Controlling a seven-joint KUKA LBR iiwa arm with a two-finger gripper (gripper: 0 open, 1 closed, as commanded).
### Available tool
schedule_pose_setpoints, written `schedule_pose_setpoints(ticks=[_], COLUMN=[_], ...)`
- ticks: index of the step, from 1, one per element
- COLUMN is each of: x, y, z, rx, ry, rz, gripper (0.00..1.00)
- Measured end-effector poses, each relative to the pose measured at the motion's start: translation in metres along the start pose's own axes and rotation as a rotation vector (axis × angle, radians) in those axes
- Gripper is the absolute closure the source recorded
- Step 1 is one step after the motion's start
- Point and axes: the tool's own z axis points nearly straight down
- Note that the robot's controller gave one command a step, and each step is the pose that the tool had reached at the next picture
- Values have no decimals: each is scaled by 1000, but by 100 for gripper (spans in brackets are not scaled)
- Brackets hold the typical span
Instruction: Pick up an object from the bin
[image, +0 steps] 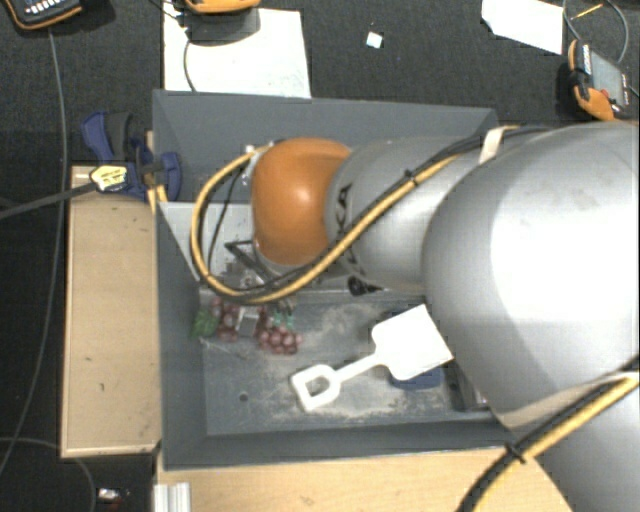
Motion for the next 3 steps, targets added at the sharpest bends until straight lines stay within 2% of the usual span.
schedule_pose_setpoints(ticks=[1,2,3], x=[-2,-2,-3], y=[1,1,2], z=[-33,-59,-71], rx=[-4,-4,-7], ry=[-8,-7,-13], rz=[0,1,1], gripper=[100,100,100])
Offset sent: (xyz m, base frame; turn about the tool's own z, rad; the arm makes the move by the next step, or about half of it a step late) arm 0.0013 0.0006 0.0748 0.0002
